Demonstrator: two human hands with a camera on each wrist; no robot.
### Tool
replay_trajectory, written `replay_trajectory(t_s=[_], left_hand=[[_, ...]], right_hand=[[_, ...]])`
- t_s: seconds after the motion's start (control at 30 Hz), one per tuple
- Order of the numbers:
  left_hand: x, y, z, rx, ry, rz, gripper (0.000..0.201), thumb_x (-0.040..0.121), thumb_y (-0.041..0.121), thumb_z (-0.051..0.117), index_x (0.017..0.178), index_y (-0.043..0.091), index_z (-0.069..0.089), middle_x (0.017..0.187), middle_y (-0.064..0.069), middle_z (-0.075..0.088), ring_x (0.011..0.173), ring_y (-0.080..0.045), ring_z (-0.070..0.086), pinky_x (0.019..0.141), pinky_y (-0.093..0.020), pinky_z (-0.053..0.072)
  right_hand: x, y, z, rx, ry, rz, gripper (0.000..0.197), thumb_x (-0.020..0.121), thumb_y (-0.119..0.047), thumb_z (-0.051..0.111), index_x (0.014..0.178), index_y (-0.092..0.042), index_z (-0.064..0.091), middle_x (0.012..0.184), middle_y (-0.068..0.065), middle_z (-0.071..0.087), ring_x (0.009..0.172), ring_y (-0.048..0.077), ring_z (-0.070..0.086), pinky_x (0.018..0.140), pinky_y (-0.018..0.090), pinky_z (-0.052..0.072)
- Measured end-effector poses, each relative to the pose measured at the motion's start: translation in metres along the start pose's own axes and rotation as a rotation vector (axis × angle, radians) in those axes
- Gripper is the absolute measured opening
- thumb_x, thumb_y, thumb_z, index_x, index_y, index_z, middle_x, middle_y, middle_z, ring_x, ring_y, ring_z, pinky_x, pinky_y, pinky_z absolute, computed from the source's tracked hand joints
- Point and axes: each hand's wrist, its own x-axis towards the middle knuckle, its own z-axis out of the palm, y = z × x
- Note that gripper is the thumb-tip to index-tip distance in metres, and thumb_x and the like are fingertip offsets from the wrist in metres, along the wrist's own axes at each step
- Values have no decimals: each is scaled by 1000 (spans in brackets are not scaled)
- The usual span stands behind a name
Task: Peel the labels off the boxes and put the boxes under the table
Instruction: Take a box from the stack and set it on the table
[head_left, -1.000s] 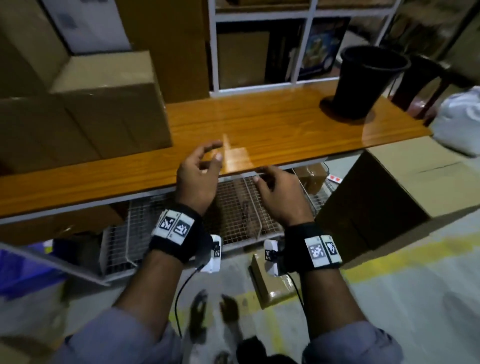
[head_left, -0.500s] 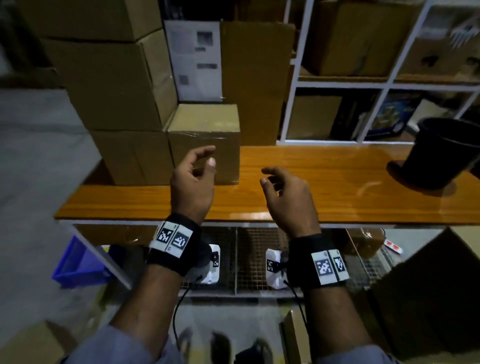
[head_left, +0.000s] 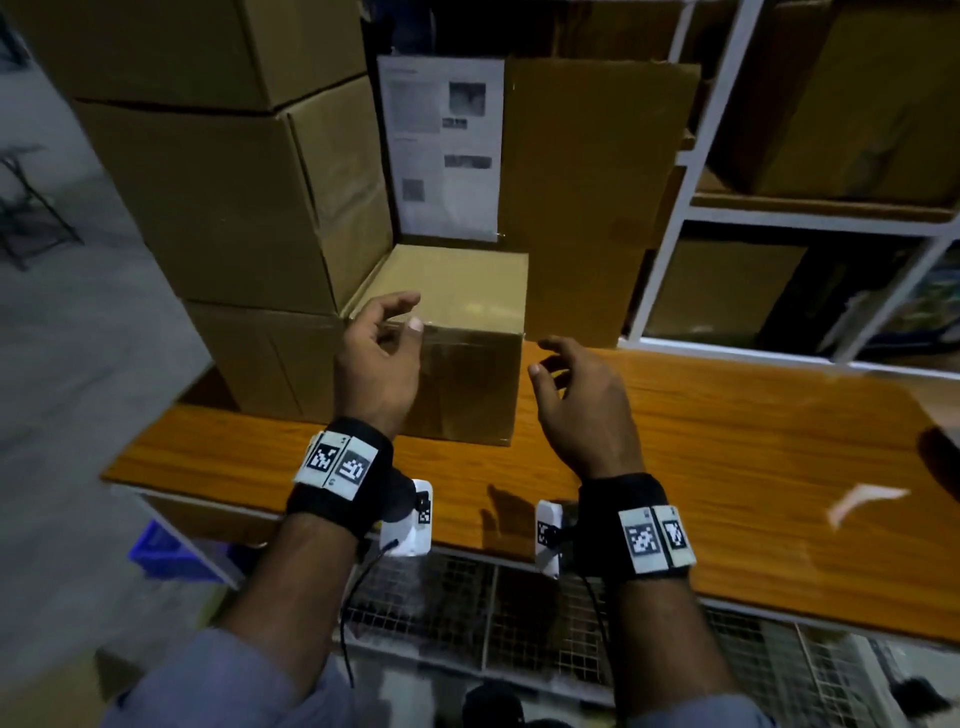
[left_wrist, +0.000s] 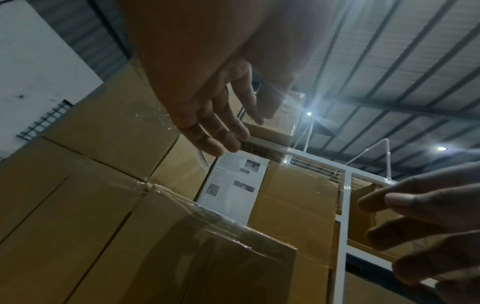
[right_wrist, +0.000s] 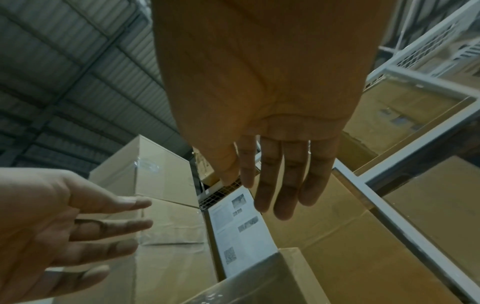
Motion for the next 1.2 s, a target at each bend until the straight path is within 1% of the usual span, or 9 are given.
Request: replay_trajectory(t_s=[0.13,0.33,0.47,0.53,0.63,0.8,0.9,1.1,1.2], left_hand=[[30,-23,15,69,46,-59,28,101,22,64,122,40,68,129,13,65,116,-9,61,93,-29,56],[74,-55,28,274,64,-106,29,98,32,66,126,40,67,134,8,58,129,-26,52,102,-49,53],[93,-65,31,465,-2,-160,36,102,40,59,137,35,65,158,1,45,150,-27,23,122,-56,22],[98,-73,33,557,-55,-155,36,105,46,52,137,37,65,163,4,39,153,-26,15,122,-56,10],[97,-91,38,682,-153,-85,41,106,50,45,142,40,60,167,6,31,155,-26,8,122,-61,6],[86,-109,51,814,-194,82,50,100,62,44,147,45,51,165,10,35,153,-26,19,117,-72,8],[84,-104,60,778,-194,95,51,97,67,48,142,45,58,161,12,42,149,-25,23,114,-72,16],[91,-96,76,681,-286,166,51,95,69,44,131,43,68,151,13,54,140,-21,32,109,-68,25],[94,-93,84,668,-287,159,55,94,70,40,128,40,71,149,14,57,137,-20,35,107,-63,29]], right_hand=[[38,13,13,-45,-42,22,44,103,-39,60,145,-30,53,130,-5,64,113,11,62,93,43,59],[81,16,51,-95,-117,91,60,103,-49,57,155,-24,41,144,1,52,129,20,54,105,47,53],[102,14,75,5,-164,268,69,102,-54,57,158,-19,35,153,6,48,141,26,45,113,44,44],[108,15,85,143,-154,365,67,101,-57,56,154,-19,41,151,7,52,140,28,48,112,45,45],[113,24,104,214,-111,455,68,100,-61,55,153,-19,44,149,4,54,140,29,49,113,45,44],[118,50,125,212,-25,525,97,70,-99,42,145,-37,49,139,-1,59,128,26,57,101,54,55],[120,54,118,245,18,552,83,72,-91,46,135,-39,55,128,-4,63,120,23,61,97,52,57],[118,55,85,301,154,630,32,95,-49,66,119,-30,56,119,-3,64,111,20,62,98,49,56],[112,58,76,327,160,627,30,98,-50,65,117,-32,50,115,-4,63,112,22,62,96,46,57]])
